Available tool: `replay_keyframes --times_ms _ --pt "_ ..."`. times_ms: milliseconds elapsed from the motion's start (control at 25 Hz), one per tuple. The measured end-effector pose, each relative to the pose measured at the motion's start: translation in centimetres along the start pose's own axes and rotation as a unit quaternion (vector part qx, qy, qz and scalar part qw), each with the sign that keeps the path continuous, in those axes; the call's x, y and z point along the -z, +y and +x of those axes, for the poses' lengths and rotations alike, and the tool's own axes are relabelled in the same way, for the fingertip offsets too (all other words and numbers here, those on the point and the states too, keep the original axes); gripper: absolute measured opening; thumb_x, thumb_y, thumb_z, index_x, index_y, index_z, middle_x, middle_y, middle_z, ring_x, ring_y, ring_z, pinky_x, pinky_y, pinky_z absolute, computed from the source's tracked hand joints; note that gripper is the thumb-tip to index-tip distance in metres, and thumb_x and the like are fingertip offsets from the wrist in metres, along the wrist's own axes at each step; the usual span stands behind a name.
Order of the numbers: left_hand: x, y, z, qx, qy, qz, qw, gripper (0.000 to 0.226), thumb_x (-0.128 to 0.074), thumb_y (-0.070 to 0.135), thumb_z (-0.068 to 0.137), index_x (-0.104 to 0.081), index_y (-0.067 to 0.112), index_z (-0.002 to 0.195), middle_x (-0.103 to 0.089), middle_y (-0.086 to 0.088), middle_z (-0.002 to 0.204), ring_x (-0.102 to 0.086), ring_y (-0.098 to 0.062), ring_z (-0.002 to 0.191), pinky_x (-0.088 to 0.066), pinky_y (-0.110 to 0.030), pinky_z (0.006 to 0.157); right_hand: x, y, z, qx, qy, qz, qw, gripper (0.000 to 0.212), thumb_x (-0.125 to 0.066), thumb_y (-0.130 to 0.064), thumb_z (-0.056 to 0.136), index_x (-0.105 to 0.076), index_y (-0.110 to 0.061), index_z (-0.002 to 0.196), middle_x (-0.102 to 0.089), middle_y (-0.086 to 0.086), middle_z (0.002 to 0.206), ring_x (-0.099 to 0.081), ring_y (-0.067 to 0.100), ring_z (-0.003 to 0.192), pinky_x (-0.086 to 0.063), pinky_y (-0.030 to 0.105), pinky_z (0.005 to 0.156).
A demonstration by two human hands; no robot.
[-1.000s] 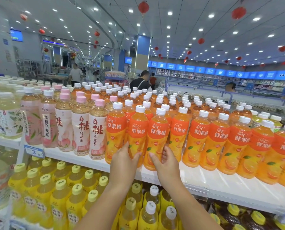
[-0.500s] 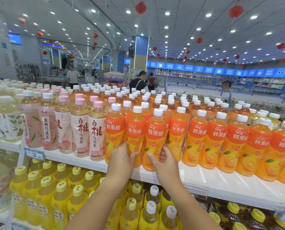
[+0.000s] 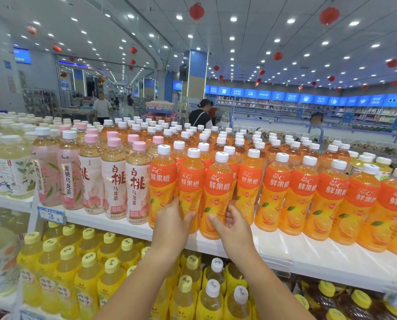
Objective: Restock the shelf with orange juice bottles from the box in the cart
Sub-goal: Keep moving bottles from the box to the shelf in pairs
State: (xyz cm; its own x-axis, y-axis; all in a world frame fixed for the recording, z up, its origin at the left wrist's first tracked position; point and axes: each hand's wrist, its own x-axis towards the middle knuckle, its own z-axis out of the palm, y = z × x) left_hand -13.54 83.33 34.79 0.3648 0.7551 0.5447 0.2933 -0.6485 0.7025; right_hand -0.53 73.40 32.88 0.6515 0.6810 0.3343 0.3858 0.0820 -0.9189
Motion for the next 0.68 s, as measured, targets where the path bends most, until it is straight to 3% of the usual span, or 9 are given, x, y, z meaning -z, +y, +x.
replay_keyframes --times_ms 280,400,520,680 --pt "0.4 0.6 -0.7 0.016 0.001 -0.029 0.999 0.029 -0.070 0.032 0.092 -0.069 0.023 0.119 -0.072 0.014 0.105 -0.067 -0.011 0.101 -0.056 -0.029 0.086 -0.1 -0.3 -0.2 -0.013 -0.002 -0.008 1.000 0.044 -0.073 -0.042 0.088 -0.061 -0.031 0.129 -0.070 -0.016 0.121 -0.063 0.005 0.115 -0.054 0.036 0.101" --pt "1.0 1.1 -1.2 0.039 0.014 -0.058 0.997 0.029 -0.065 0.032 0.096 -0.068 0.020 0.122 -0.063 0.022 0.100 -0.063 -0.007 0.098 -0.049 -0.022 0.082 0.1 -0.5 -0.3 -0.021 -0.005 -0.008 1.000 0.053 -0.072 -0.044 0.088 -0.056 -0.029 0.137 -0.065 -0.014 0.130 -0.058 0.009 0.124 -0.050 0.036 0.105" --pt "1.5 1.5 -1.7 0.070 0.011 -0.090 0.993 0.038 -0.062 0.032 0.098 -0.064 0.012 0.130 -0.065 0.014 0.107 -0.053 -0.002 0.097 -0.042 -0.021 0.083 0.1 -0.7 -0.6 -0.037 -0.009 0.000 0.999 0.052 -0.067 -0.040 0.094 -0.050 -0.029 0.142 -0.057 -0.017 0.134 -0.050 0.005 0.126 -0.044 0.026 0.104" --pt "2.0 1.4 -2.7 0.081 -0.036 -0.108 0.990 0.046 -0.052 0.042 0.101 -0.056 0.018 0.140 -0.053 0.023 0.112 -0.052 -0.004 0.112 -0.037 -0.021 0.093 0.0 -1.3 -1.3 -0.060 -0.018 -0.014 0.998 0.028 -0.059 -0.035 0.100 -0.048 -0.044 0.124 -0.053 -0.037 0.111 -0.053 -0.006 0.110 -0.040 0.004 0.078"
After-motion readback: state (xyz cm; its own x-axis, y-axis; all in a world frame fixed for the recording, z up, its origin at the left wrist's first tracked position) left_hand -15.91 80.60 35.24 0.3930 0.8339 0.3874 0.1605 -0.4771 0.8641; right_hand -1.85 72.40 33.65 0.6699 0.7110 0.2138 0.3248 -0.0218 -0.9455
